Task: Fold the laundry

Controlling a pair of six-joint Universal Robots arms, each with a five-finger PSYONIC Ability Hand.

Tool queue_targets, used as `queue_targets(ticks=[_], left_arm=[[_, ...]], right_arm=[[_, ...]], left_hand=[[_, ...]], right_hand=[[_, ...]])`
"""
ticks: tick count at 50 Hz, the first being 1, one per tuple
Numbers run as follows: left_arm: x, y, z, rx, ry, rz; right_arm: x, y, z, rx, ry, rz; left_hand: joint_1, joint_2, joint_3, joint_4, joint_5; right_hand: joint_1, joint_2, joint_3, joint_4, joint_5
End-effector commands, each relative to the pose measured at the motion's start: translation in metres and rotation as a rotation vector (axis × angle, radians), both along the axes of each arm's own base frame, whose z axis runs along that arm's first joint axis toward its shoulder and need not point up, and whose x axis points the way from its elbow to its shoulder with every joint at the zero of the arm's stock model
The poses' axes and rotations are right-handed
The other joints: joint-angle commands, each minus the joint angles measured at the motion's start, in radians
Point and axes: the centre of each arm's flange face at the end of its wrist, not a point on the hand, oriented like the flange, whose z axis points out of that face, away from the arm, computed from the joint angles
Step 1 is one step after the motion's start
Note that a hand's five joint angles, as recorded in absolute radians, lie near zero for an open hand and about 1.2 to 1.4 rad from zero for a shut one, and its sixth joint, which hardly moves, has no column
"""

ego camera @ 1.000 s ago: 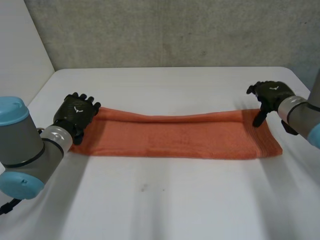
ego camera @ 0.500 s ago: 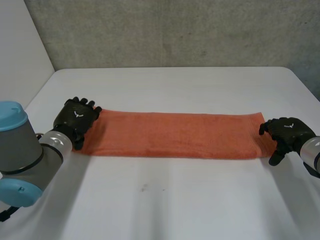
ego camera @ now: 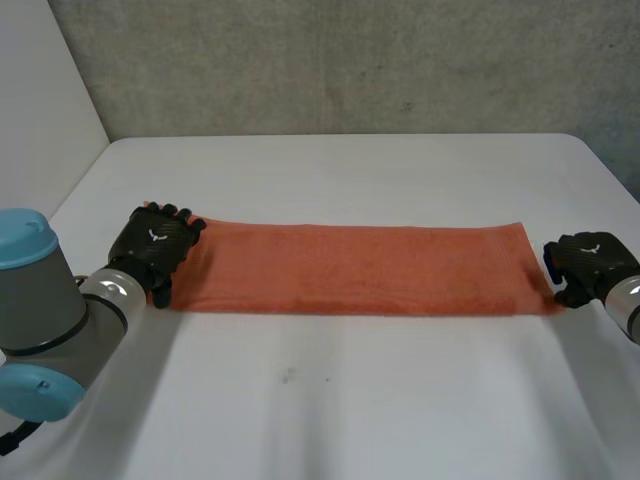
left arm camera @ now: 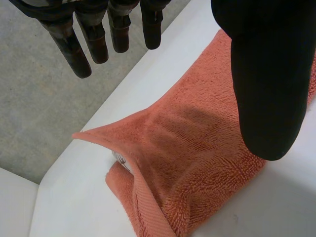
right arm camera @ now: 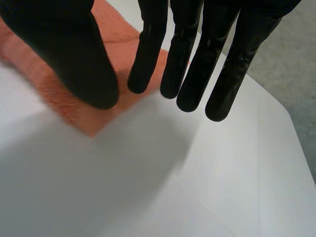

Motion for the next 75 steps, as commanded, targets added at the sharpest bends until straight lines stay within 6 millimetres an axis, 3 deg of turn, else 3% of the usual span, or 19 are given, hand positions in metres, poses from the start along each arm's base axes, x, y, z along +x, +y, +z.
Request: queue_targets(ticks=[1,16,27,34,41,47,50,52,55,57,60,63,66,68,69,71,72,74,75], left_arm=[[0.000,0.001,-0.002,0.007,-0.002,-0.001],[0.001,0.003,-0.003,0.012,-0.003,0.001],[0.000,0.003,-0.003,0.012,-0.003,-0.002],[0.000,0.003,-0.003,0.012,-0.003,-0.004],[0.000,0.004,-0.004,0.015,-0.004,-0.002],[0.000,0.005,-0.005,0.020,-0.005,-0.004],[0.000,0.006,-0.005,0.021,-0.005,-0.006],[0.000,0.006,-0.005,0.021,-0.005,-0.006],[0.000,0.007,-0.006,0.024,-0.007,-0.006],[0.001,0.006,-0.006,0.023,-0.006,-0.003],[0.001,0.006,-0.006,0.023,-0.006,-0.004],[0.001,0.006,-0.004,0.017,-0.005,-0.002],[0.001,0.006,-0.003,0.014,-0.004,-0.002],[0.000,0.007,-0.002,0.014,-0.004,-0.003],[0.000,0.007,-0.002,0.014,-0.004,-0.003],[0.001,0.007,-0.001,0.010,-0.002,-0.001],[0.001,0.007,-0.001,0.010,-0.002,-0.001],[0.001,0.007,0.001,0.005,-0.001,0.001],[0.001,0.007,0.002,0.002,-0.001,0.004]], right_arm=[[-0.006,0.006,-0.003,0.057,-0.021,-0.014],[0.006,0.021,-0.002,0.121,-0.106,0.075],[0.005,0.014,-0.002,0.106,-0.106,0.079],[0.005,0.009,-0.006,0.103,-0.099,0.076],[0.002,0.001,-0.011,0.096,-0.082,0.064],[-0.004,-0.003,-0.009,0.082,-0.063,0.025],[-0.020,-0.011,-0.002,0.056,-0.028,-0.065],[-0.049,-0.024,0.006,0.021,0.011,-0.187],[-0.064,-0.031,0.012,-0.003,0.034,-0.240],[-0.096,-0.043,0.023,-0.042,0.090,-0.326],[-0.115,-0.050,0.035,-0.082,0.138,-0.363],[-0.114,-0.051,0.038,-0.094,0.148,-0.354],[-0.094,-0.054,0.051,-0.137,0.129,-0.307],[-0.047,-0.050,0.076,-0.216,0.065,-0.208],[-0.046,-0.050,0.077,-0.216,0.065,-0.207],[0.010,-0.037,0.098,-0.276,-0.002,-0.079],[0.010,-0.037,0.098,-0.276,-0.002,-0.078],[0.072,-0.017,0.112,-0.321,-0.048,0.079],[0.072,-0.017,0.112,-0.321,-0.048,0.080]], left_hand=[[0.006,0.015,0.014,0.014,0.005],[0.006,0.015,0.014,0.014,0.005],[0.006,0.015,0.014,0.014,0.005],[0.006,0.015,0.014,0.014,0.005],[0.006,0.015,0.014,0.014,0.005],[0.006,0.015,0.014,0.014,0.005],[0.003,0.012,0.011,0.012,0.002],[0.003,0.012,0.011,0.012,0.002],[0.003,0.012,0.011,0.012,0.002],[0.003,0.012,0.011,0.012,0.002],[0.003,0.012,0.011,0.012,0.002],[0.003,0.012,0.011,0.012,0.002],[0.003,0.012,0.011,0.012,0.002],[0.003,0.012,0.011,0.012,0.002],[0.003,0.012,0.011,0.012,0.002],[0.000,0.009,0.008,0.009,-0.001],[0.000,0.009,0.008,0.009,-0.001],[0.000,0.009,0.008,0.009,-0.001],[0.000,0.009,0.008,0.009,-0.001]], right_hand=[[0.013,-0.124,-0.125,-0.127,-0.138],[-0.014,-0.150,-0.152,-0.154,-0.165],[0.030,-0.107,-0.108,-0.110,-0.121],[0.235,0.099,0.098,0.096,0.085],[0.607,0.471,0.469,0.467,0.456],[0.610,0.474,0.472,0.470,0.459],[0.610,0.474,0.472,0.470,0.459],[0.610,0.474,0.472,0.470,0.459],[0.610,0.474,0.472,0.470,0.459],[0.610,0.474,0.472,0.470,0.459],[0.610,0.474,0.472,0.470,0.459],[0.610,0.474,0.472,0.470,0.459],[0.610,0.474,0.472,0.470,0.459],[0.610,0.474,0.472,0.470,0.459],[0.610,0.474,0.472,0.470,0.459],[0.610,0.474,0.472,0.470,0.459],[0.610,0.474,0.472,0.470,0.459],[0.610,0.474,0.472,0.470,0.459],[0.610,0.474,0.472,0.470,0.459]])
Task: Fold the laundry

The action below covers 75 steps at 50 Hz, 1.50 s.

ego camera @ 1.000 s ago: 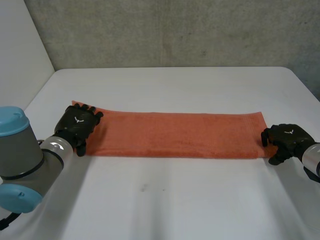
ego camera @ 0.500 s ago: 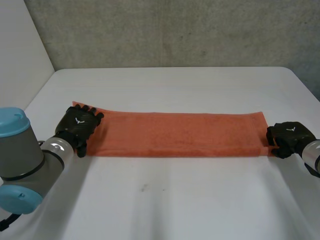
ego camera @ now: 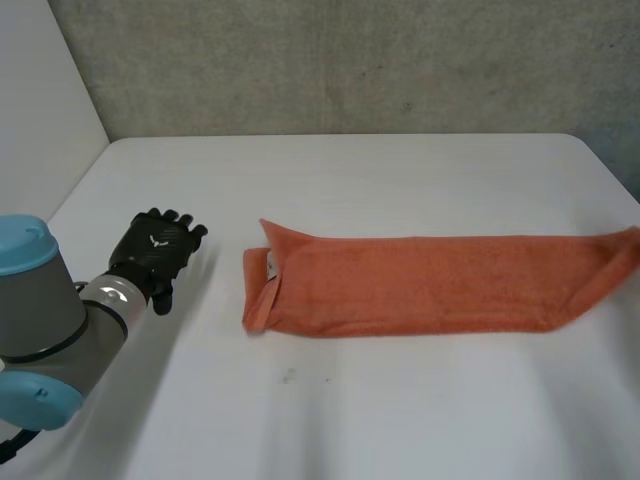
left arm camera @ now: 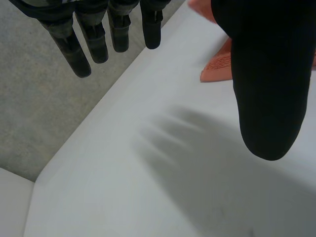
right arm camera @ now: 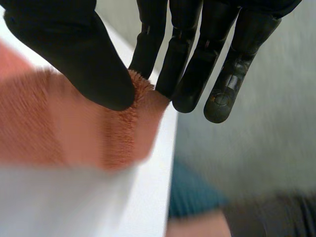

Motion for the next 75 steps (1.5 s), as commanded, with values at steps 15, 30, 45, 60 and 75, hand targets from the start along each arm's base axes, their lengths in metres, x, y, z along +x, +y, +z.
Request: queue_targets(ticks=[15,30,45,60,75], left_arm=[[0.004,-0.001,0.018,-0.027,0.070,0.044],[0.000,0.002,0.033,-0.044,0.149,0.046],[-0.065,0.032,0.064,-0.008,0.444,-0.124],[-0.098,0.024,0.001,0.098,0.366,-0.077],[-0.060,0.040,0.000,0.145,0.333,0.012]], right_arm=[[0.337,0.192,-0.035,-0.021,-0.118,1.074],[0.344,0.213,-0.025,-0.011,-0.121,1.050],[0.225,0.145,-0.013,0.150,-0.333,0.597],[0.159,0.118,-0.084,0.340,-0.283,0.386],[0.187,0.087,-0.034,0.080,-0.150,0.467]], left_hand=[[0.000,0.013,0.011,0.013,0.003],[-0.011,0.001,-0.001,0.001,-0.008],[-0.014,-0.002,-0.004,-0.002,-0.011],[0.000,0.013,0.011,0.013,0.003],[-0.005,0.007,0.005,0.007,-0.002]], right_hand=[[0.431,0.216,0.213,0.205,0.240],[-0.790,-1.006,-1.009,-1.017,-0.982],[-0.790,-1.006,-1.009,-1.017,-0.982],[-0.115,-0.331,-0.334,-0.342,-0.307],[0.431,0.216,0.213,0.205,0.240]])
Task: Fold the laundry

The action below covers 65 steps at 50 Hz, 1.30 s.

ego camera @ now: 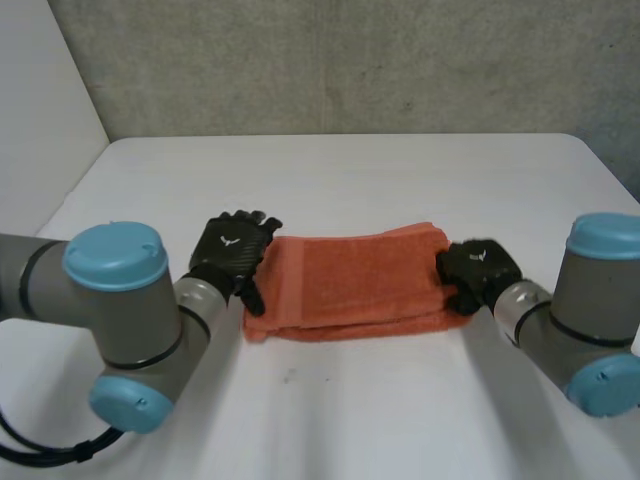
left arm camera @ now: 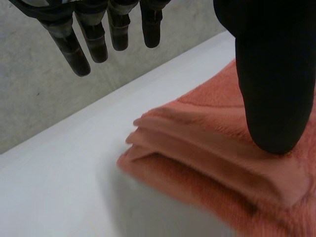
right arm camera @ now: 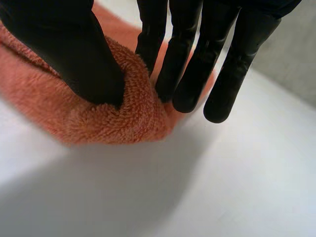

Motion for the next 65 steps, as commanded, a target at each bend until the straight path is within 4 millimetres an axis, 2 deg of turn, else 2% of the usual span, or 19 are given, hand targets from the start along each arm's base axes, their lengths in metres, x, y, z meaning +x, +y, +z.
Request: queue_targets(ticks=[1,4,8,15,18,20,21,22,23,24,25,27,33,35,43,54,55,62,65], left_arm=[[0.023,0.011,0.008,0.015,-0.006,0.040],[0.030,0.014,0.017,0.002,0.002,0.056],[0.044,0.011,0.031,-0.028,0.022,0.103],[0.062,0.001,0.047,-0.070,0.038,0.193],[0.068,-0.004,0.049,-0.077,0.041,0.213],[0.068,-0.006,0.050,-0.081,0.043,0.215],[0.068,-0.008,0.052,-0.087,0.046,0.213],[0.068,-0.008,0.052,-0.087,0.046,0.213],[0.067,-0.009,0.053,-0.094,0.048,0.213],[0.064,-0.009,0.057,-0.108,0.056,0.205],[0.064,-0.009,0.057,-0.108,0.056,0.205],[0.061,-0.012,0.061,-0.124,0.065,0.196],[0.032,-0.020,0.065,-0.139,0.120,0.124],[0.007,-0.016,0.062,-0.116,0.164,0.048],[-0.025,-0.011,0.025,0.025,0.216,-0.037],[-0.014,-0.006,-0.004,0.169,0.136,0.019],[0.001,-0.016,-0.006,0.181,0.113,0.093],[0.016,-0.022,0.004,0.168,0.091,0.154],[0.015,-0.018,0.022,0.134,0.108,0.142]], right_arm=[[0.046,-0.004,0.062,-0.238,-0.030,0.089],[0.096,0.023,0.080,-0.307,-0.072,0.208],[0.152,0.067,0.066,-0.320,-0.074,0.382],[0.189,0.129,0.019,-0.245,-0.009,0.598],[0.192,0.138,0.009,-0.222,0.001,0.635],[0.192,0.137,0.013,-0.228,-0.006,0.626],[0.192,0.134,0.021,-0.244,-0.015,0.606],[0.192,0.134,0.021,-0.244,-0.015,0.605],[0.190,0.130,0.038,-0.270,-0.036,0.570],[0.186,0.124,0.059,-0.301,-0.066,0.518],[0.186,0.124,0.060,-0.301,-0.066,0.518],[0.166,0.097,0.092,-0.306,-0.155,0.386],[0.146,0.070,0.109,-0.184,-0.348,0.273],[0.139,0.059,0.104,-0.089,-0.431,0.246],[0.123,0.034,0.059,0.064,-0.384,0.178],[0.115,0.028,0.010,0.238,-0.267,0.124],[0.115,0.027,0.007,0.241,-0.250,0.125],[0.115,0.018,0.021,0.143,-0.180,0.118],[0.115,0.015,0.045,0.071,-0.189,0.117]], left_hand=[[0.014,0.023,0.011,0.022,0.002],[0.014,0.023,0.011,0.022,0.002],[0.011,0.020,0.008,0.019,-0.001],[0.005,0.015,0.002,0.013,-0.006],[0.002,0.012,-0.001,0.010,-0.009],[0.002,0.012,-0.001,0.010,-0.009],[-0.001,0.009,-0.004,0.007,-0.012],[-0.001,0.009,-0.004,0.007,-0.012],[0.002,0.012,-0.001,0.010,-0.009],[0.002,0.012,-0.001,0.010,-0.009],[0.002,0.012,-0.001,0.010,-0.009],[0.002,0.012,-0.001,0.010,-0.009],[0.002,0.012,-0.001,0.010,-0.009],[0.008,0.017,0.005,0.016,-0.004],[0.017,0.026,0.014,0.025,0.005],[0.020,0.029,0.017,0.028,0.008],[0.017,0.026,0.014,0.025,0.005],[0.014,0.023,0.011,0.022,0.002],[0.008,0.017,0.005,0.016,-0.003]], right_hand=[[0.462,0.216,0.214,0.206,0.272],[0.462,0.216,0.214,0.206,0.272],[0.462,0.216,0.214,0.206,0.272],[0.462,0.216,0.214,0.206,0.272],[0.462,0.216,0.214,0.206,0.272],[0.298,0.053,0.050,0.043,0.109],[-0.295,-0.540,-0.543,-0.550,-0.484],[-0.301,-0.546,-0.548,-0.556,-0.490],[-0.690,-0.936,-0.938,-0.946,-0.880],[-0.760,-1.006,-1.008,-1.016,-0.950],[-0.760,-1.006,-1.008,-1.016,-0.950],[-0.760,-1.006,-1.008,-1.016,-0.950],[-0.760,-1.006,-1.008,-1.016,-0.950],[-0.760,-1.006,-1.008,-1.016,-0.950],[-0.760,-1.006,-1.008,-1.016,-0.950],[-0.760,-1.006,-1.008,-1.016,-0.950],[-0.760,-1.006,-1.008,-1.016,-0.950],[-0.760,-1.006,-1.008,-1.016,-0.950],[-0.760,-1.006,-1.008,-1.016,-0.950]])
